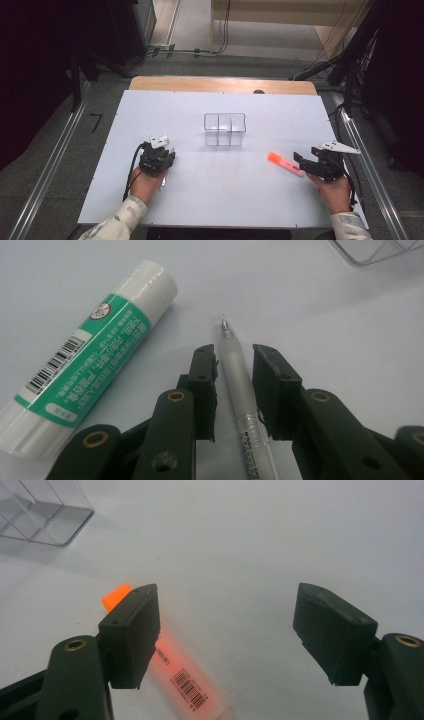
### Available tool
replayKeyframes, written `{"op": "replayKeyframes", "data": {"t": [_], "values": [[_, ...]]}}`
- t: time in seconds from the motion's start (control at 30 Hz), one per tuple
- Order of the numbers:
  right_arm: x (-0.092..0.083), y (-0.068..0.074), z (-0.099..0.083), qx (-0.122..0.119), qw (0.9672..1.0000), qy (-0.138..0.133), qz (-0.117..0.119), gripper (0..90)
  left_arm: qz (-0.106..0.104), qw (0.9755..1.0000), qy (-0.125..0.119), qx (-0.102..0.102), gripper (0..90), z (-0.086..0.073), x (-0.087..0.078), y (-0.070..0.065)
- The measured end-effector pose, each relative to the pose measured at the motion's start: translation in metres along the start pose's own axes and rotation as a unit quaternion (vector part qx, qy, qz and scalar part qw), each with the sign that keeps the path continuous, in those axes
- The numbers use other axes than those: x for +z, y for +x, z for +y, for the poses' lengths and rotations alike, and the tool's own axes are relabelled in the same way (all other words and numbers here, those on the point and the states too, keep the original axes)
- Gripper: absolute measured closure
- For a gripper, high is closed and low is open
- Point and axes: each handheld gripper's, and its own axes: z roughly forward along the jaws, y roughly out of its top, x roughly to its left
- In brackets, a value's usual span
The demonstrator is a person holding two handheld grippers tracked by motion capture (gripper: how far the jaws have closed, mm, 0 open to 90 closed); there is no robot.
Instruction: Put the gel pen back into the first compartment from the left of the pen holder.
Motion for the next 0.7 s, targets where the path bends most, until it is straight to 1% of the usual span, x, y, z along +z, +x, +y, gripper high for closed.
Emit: {"op": "replayKeyframes", "data": {"t": [0.1, 0.17, 0.2, 0.4, 0.57, 0.6, 0.7], "values": [[-0.0001, 0.0003, 0.0001, 0.0, 1.0, -0.001, 0.001, 25.4, 0.003, 1.0, 0.002, 0.007, 71.0, 0.0, -0.0001, -0.0015], [-0.0003, 0.0004, 0.0002, 0.0, 1.0, -0.001, 0.0, 25.4, 0.003, 1.0, 0.001, 0.007, 75.9, 0.0003, 0.0003, -0.0032], [-0.0003, 0.0004, 0.0002, 0.0, 1.0, -0.001, 0.0, 25.4, 0.003, 0.9999, 0.003, 0.012, 76.5, 0.0004, 0.0001, -0.0035], [0.0003, 0.001, 0.0003, 0.0, 1.0, -0.001, 0.0, 25.4, 0.004, 0.9998, 0.004, 0.018, 79.0, 0.0007, 0.0008, -0.0065], [0.0007, 0.0014, 0.0003, -0.001, 1.0, 0.0, 0.0, 25.4, -0.001, 0.9999, 0.003, 0.015, 80.0, 0.0007, 0.001, -0.006], [0.0007, 0.0016, 0.0004, -0.001, 1.0, 0.0, 0.0, 25.4, -0.002, 0.9999, 0.003, 0.012, 80.0, 0.0008, 0.0009, -0.0056], [0.0009, 0.0015, 0.0004, -0.001, 1.0, -0.001, 0.0, 25.4, -0.005, 0.9999, 0.004, 0.009, 80.4, 0.0009, 0.0008, -0.0048]]}}
